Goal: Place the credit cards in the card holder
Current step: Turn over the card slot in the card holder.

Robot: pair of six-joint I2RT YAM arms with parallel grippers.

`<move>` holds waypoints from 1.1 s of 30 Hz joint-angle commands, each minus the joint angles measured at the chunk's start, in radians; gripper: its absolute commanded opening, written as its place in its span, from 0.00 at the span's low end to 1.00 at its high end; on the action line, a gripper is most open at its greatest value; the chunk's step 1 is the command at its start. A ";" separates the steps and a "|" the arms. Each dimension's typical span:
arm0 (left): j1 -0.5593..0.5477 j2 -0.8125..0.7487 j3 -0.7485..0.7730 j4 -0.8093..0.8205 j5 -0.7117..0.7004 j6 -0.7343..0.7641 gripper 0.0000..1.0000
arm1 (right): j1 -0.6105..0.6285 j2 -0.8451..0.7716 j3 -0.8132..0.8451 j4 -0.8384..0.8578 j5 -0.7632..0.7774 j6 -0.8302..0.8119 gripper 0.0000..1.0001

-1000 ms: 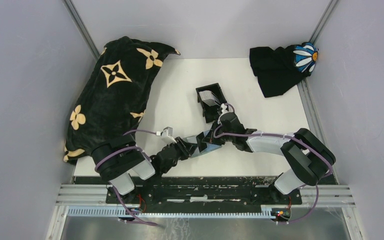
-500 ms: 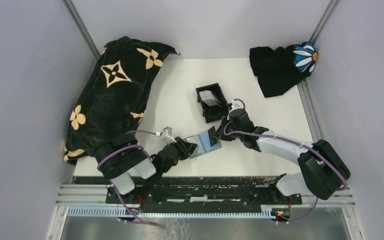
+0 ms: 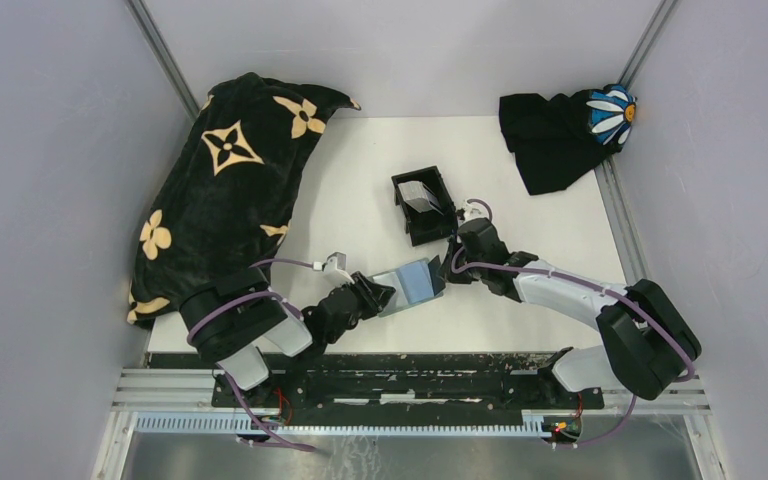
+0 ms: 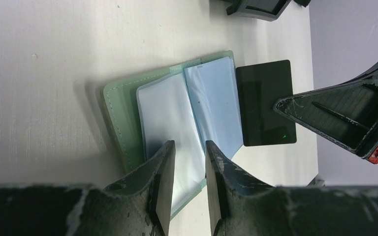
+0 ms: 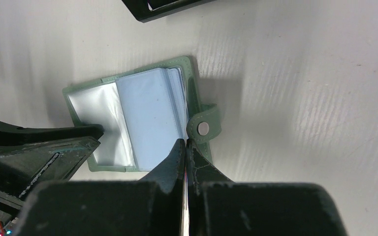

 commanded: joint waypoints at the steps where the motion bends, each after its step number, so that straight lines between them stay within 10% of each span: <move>1: 0.003 -0.028 0.023 -0.032 -0.012 0.013 0.36 | -0.005 -0.029 0.045 -0.003 0.033 -0.032 0.01; 33: 0.004 -0.020 0.020 -0.032 -0.004 0.013 0.36 | -0.009 -0.024 -0.001 0.085 -0.056 0.032 0.01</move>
